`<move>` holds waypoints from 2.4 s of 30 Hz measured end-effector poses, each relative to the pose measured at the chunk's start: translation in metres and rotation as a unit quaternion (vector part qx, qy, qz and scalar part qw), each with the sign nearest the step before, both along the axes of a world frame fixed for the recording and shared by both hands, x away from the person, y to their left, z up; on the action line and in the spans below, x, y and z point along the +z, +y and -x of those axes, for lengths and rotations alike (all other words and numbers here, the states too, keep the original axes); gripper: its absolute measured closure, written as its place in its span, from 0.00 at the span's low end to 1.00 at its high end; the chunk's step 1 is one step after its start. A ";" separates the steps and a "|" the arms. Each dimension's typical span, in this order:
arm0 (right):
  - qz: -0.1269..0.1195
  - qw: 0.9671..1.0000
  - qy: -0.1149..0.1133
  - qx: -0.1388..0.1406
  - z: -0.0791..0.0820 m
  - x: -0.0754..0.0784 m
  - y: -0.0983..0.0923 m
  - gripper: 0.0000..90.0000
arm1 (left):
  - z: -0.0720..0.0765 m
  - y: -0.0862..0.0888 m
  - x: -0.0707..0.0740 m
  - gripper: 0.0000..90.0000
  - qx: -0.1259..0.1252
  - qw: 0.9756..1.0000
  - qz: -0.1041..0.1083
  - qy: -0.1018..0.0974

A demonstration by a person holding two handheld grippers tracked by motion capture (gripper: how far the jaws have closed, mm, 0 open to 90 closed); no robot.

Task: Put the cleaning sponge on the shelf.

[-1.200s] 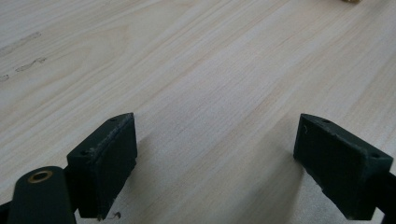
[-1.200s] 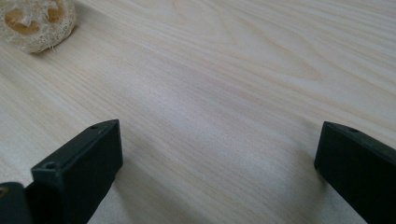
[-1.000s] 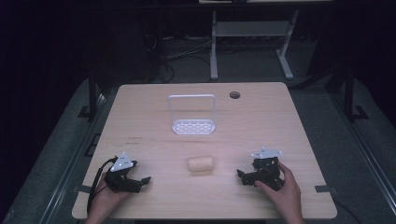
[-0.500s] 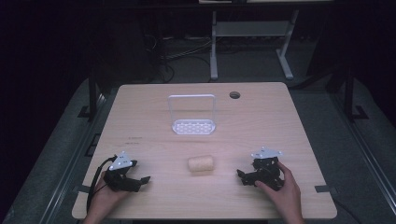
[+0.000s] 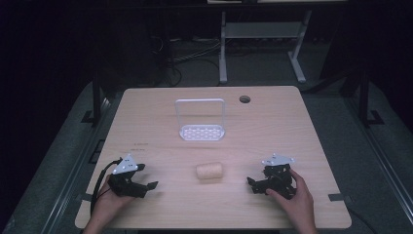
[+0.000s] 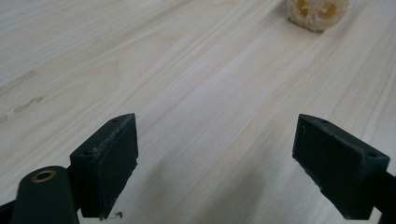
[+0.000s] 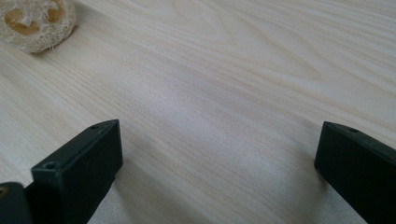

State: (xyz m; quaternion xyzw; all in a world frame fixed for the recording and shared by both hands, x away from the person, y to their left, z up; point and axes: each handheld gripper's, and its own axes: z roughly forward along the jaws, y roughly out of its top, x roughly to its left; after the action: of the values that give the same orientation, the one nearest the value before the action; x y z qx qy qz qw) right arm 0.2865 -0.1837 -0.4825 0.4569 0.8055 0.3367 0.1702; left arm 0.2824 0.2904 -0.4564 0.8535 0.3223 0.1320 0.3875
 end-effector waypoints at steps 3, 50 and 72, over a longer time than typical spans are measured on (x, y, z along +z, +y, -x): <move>0.000 1.000 0.000 0.000 0.000 0.000 0.000 0.01 | -0.002 -0.004 0.004 0.15 -0.007 1.000 0.001 -0.004; 0.001 1.000 -0.002 0.001 0.000 0.000 0.000 0.01 | -0.035 -0.064 0.033 0.16 -0.105 0.994 0.010 -0.019; 0.001 1.000 -0.002 0.001 0.000 0.000 0.000 0.01 | -0.046 -0.102 0.037 0.16 -0.160 0.987 0.004 -0.016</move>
State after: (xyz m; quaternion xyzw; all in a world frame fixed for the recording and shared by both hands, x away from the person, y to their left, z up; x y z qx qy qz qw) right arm 0.2866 -0.1839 -0.4826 0.4554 0.8059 0.3371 0.1718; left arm 0.3283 0.1884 -0.4197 0.8904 0.1761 0.0808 0.4118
